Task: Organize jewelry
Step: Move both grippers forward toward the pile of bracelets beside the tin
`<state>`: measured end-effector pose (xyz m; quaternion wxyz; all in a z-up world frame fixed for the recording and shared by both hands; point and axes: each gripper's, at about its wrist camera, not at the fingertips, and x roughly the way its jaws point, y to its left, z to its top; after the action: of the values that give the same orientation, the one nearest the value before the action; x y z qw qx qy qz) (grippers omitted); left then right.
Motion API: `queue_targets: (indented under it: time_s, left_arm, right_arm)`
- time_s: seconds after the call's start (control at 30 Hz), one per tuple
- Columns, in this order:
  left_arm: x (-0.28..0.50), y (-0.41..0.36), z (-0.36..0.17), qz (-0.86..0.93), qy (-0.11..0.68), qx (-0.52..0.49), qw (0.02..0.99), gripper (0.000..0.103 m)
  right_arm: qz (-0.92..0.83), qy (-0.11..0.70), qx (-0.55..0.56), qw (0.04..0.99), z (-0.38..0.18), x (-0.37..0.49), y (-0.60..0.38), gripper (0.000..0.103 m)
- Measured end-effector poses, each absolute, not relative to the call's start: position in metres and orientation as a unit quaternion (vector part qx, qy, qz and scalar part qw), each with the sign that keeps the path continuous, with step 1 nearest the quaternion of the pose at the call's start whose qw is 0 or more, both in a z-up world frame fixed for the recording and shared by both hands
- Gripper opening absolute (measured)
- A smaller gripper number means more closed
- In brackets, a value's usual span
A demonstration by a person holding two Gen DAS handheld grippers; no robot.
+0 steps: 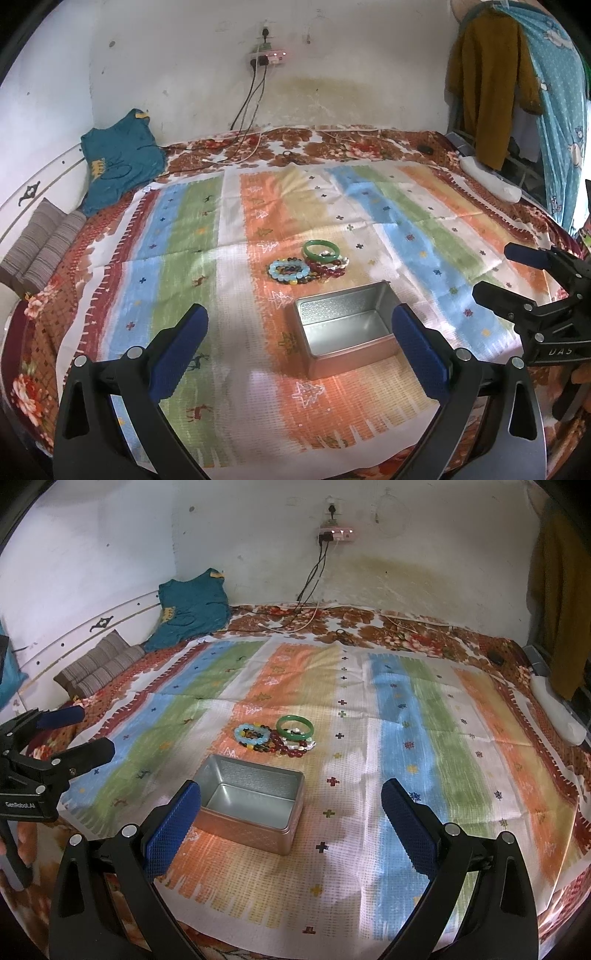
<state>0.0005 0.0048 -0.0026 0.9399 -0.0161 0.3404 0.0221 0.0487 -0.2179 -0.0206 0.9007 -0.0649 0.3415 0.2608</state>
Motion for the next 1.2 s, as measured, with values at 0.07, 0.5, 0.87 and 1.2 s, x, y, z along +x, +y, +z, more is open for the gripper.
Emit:
queue_targets:
  time_s: [0.07, 0.5, 0.87, 1.2]
  left_arm:
    - [0.002, 0.005, -0.003, 0.024, 0.343, -0.016, 0.939, 0.098]
    - [0.007, 0.009, -0.007, 0.04, 0.359, -0.019, 0.932, 0.097]
    - [0.019, 0.013, -0.016, 0.032, 0.386, -0.033, 0.921, 0.097]
    - [0.059, 0.033, -0.024, 0.049, 0.426, -0.057, 0.901, 0.097]
  right_arm:
    - [0.261, 0.342, -0.064, 0.9, -0.021, 0.049, -0.219, 0.099]
    - [0.249, 0.356, -0.065, 0.898, -0.03, 0.056, -0.225, 0.099]
    - [0.242, 0.378, -0.059, 0.891, -0.036, 0.066, -0.22, 0.099]
    - [0.225, 0.412, -0.062, 0.881, -0.043, 0.105, -0.212, 0.099]
